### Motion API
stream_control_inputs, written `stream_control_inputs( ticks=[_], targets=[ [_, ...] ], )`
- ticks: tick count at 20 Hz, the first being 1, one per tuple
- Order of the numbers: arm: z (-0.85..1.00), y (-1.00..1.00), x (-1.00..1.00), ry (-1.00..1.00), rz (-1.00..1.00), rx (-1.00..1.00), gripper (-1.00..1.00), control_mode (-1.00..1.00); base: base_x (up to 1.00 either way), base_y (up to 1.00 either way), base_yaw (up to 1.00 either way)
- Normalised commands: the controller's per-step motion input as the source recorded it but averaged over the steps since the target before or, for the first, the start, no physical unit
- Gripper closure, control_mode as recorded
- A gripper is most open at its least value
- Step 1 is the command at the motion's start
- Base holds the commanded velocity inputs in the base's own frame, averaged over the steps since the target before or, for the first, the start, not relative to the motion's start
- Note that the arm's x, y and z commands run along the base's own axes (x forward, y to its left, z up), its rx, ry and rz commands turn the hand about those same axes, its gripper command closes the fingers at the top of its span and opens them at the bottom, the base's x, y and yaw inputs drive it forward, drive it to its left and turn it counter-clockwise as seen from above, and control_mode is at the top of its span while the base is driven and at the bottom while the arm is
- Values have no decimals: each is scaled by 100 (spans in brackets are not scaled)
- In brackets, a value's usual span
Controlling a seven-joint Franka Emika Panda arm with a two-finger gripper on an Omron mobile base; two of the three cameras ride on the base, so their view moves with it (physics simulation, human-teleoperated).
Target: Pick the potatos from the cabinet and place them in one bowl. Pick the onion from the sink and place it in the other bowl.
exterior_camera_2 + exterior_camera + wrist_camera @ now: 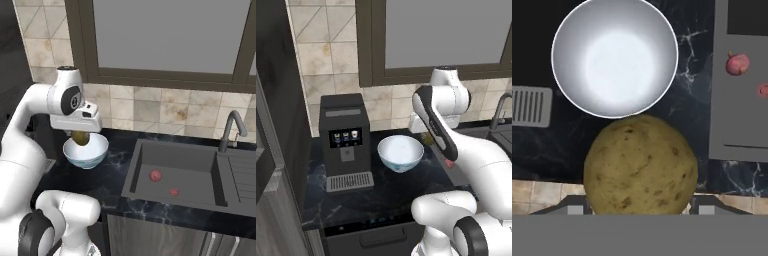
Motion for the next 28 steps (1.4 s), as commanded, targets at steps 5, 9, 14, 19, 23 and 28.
stream_control_inputs(
  ticks=[5,9,14,19,23,28],
  targets=[
    [-45,10,35,0,0,0,100,-100,0,0,0],
    [-34,4,42,0,0,0,100,-100,0,0,0],
    [-28,10,44,0,0,0,100,-100,0,0,0],
    [-21,16,33,1,0,0,100,-100,0,0,0],
    [-24,9,31,0,0,0,100,-100,0,0,0],
    [-25,7,31,0,0,0,100,-100,0,0,0]
  ],
)
